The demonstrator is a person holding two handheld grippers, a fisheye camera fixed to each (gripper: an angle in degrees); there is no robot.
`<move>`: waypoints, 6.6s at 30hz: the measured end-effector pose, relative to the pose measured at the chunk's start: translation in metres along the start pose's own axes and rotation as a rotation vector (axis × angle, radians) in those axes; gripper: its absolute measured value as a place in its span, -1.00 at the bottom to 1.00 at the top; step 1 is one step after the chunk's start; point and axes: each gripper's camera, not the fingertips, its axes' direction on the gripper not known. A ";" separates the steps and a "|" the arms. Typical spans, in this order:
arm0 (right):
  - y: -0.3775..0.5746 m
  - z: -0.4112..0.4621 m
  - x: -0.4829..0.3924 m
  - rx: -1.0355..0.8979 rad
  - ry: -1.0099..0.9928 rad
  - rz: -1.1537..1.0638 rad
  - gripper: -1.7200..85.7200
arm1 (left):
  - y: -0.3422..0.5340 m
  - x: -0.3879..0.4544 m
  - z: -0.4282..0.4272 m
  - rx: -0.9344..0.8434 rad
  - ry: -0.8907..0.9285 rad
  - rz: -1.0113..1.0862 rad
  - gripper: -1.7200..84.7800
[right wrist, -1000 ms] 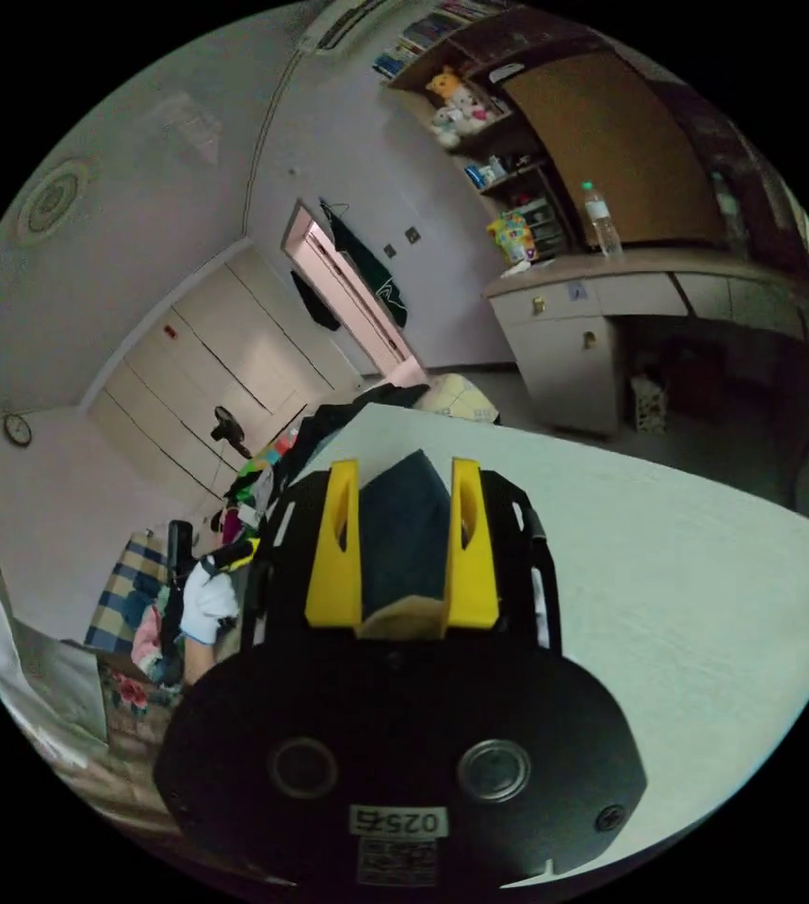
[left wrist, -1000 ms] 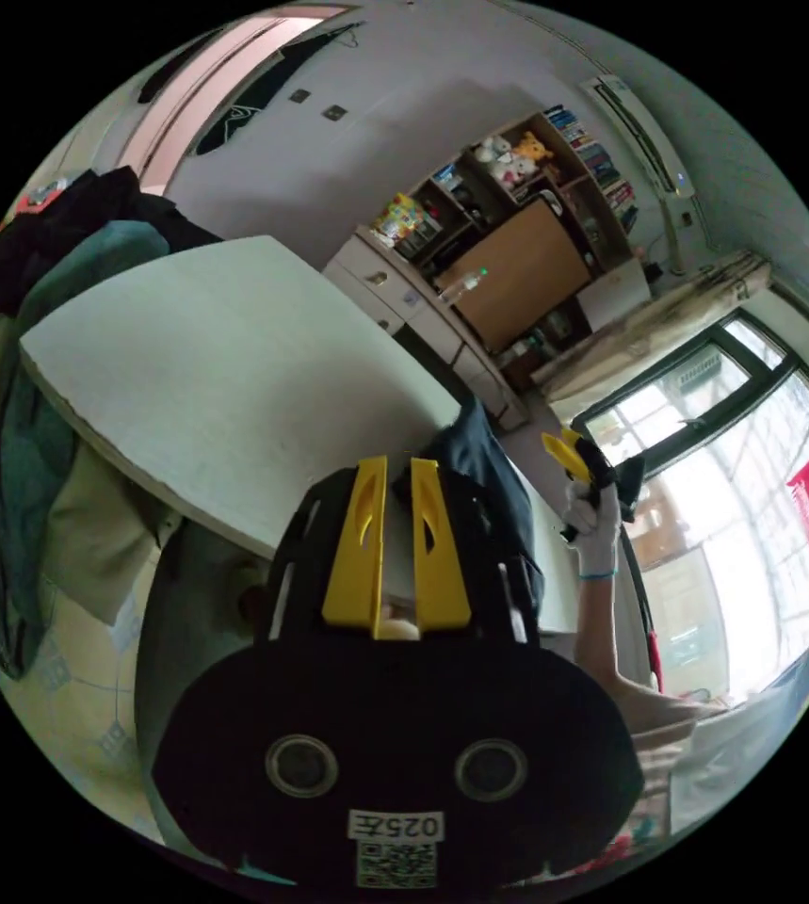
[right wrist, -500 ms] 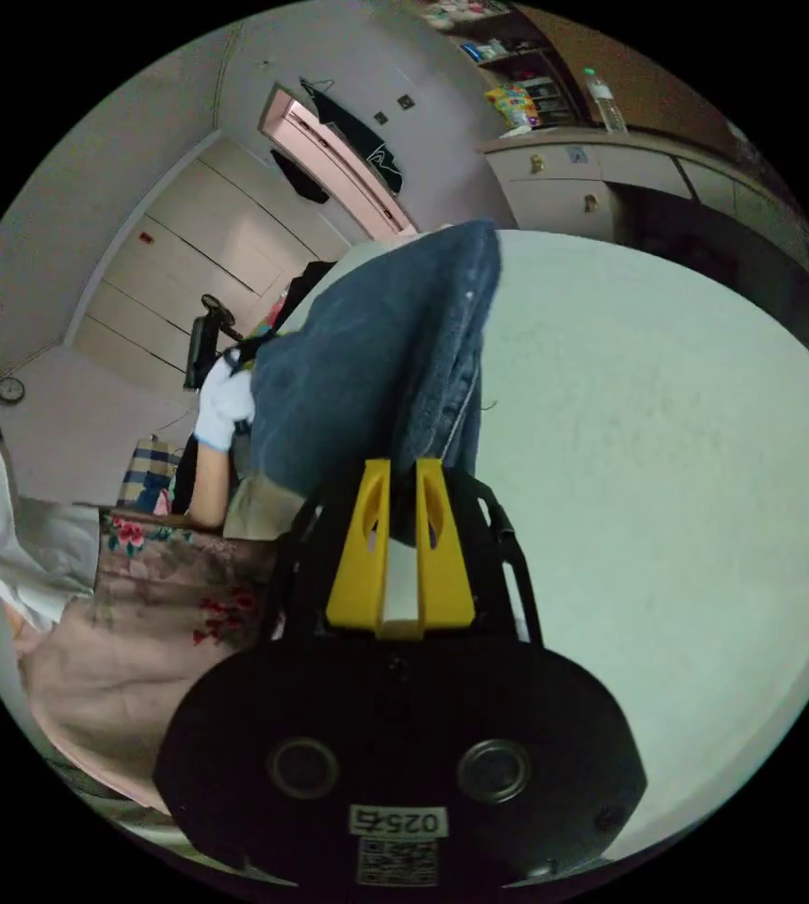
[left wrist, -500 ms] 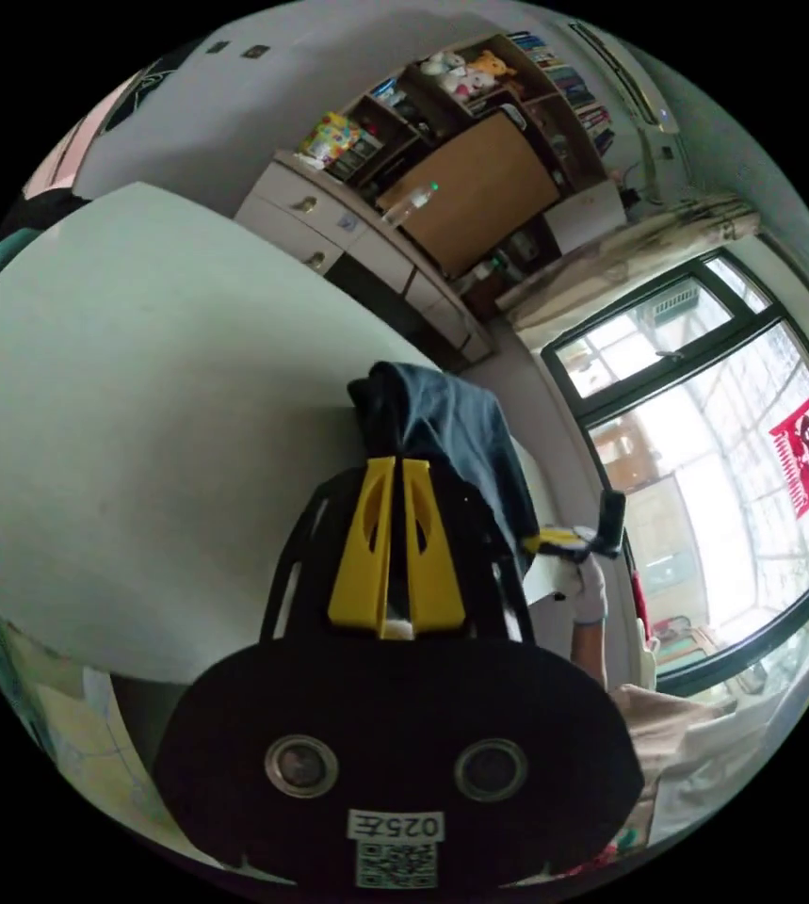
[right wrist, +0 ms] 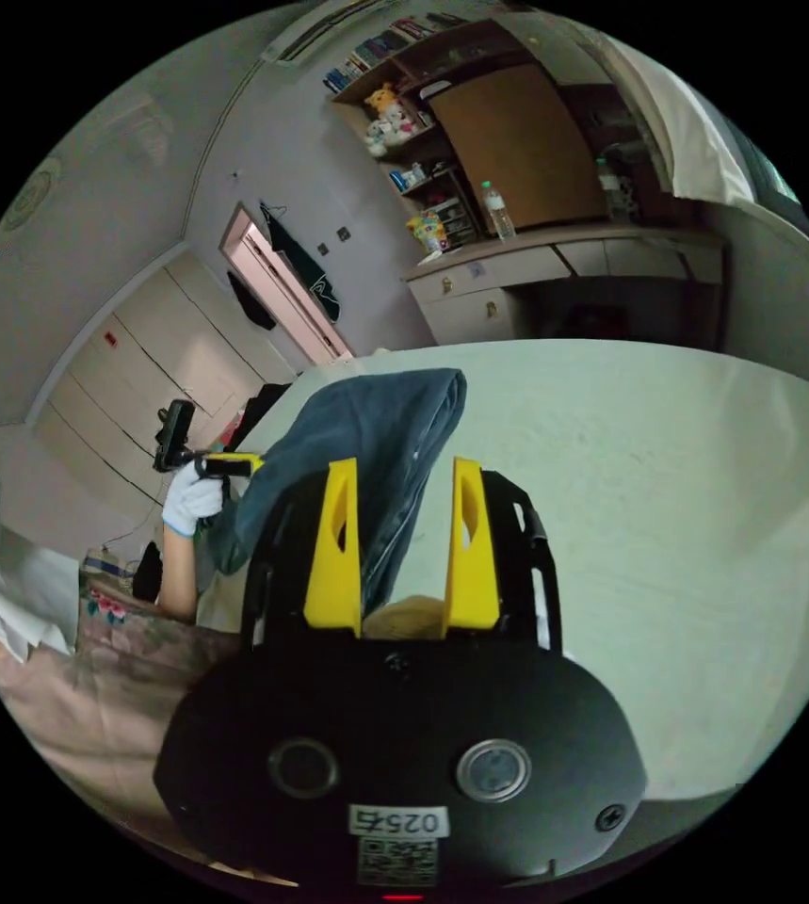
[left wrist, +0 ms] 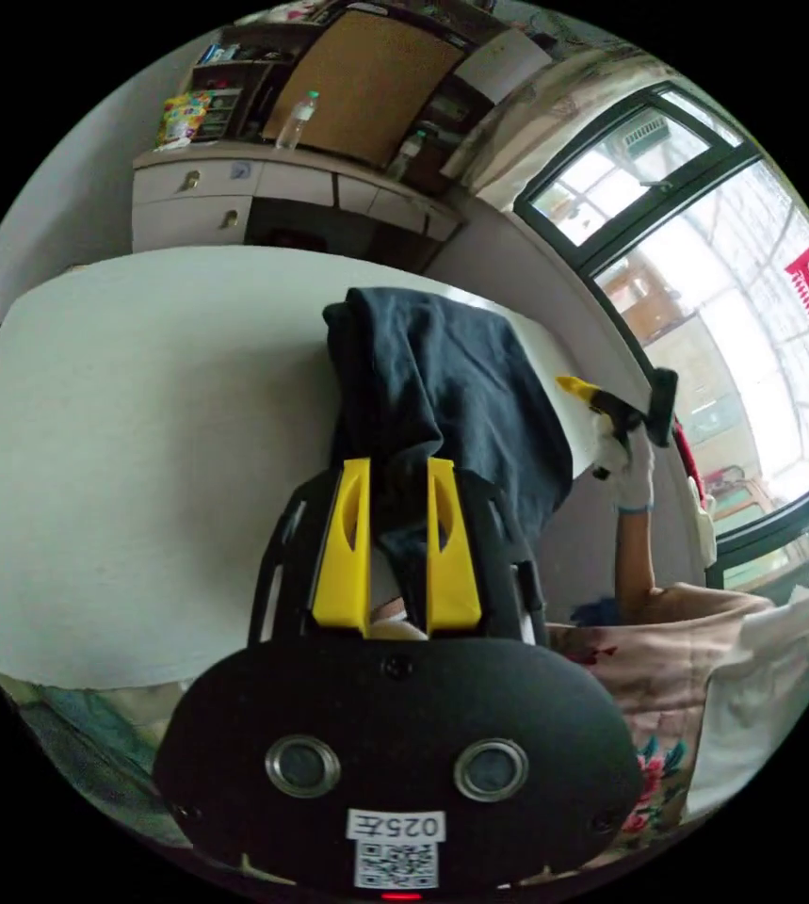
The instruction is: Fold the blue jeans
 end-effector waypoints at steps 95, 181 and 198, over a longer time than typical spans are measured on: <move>-0.233 0.145 -0.034 -0.313 -0.329 -0.252 -0.81 | -0.013 -0.057 -0.061 0.352 0.172 -0.045 -0.99; 0.224 0.174 0.110 0.111 -0.711 0.287 -0.67 | 0.209 -0.095 0.072 0.119 0.618 -0.218 -0.86; 0.165 0.231 0.103 -0.044 -0.704 0.199 -0.78 | 0.316 -0.096 0.055 0.299 0.699 -0.173 -0.85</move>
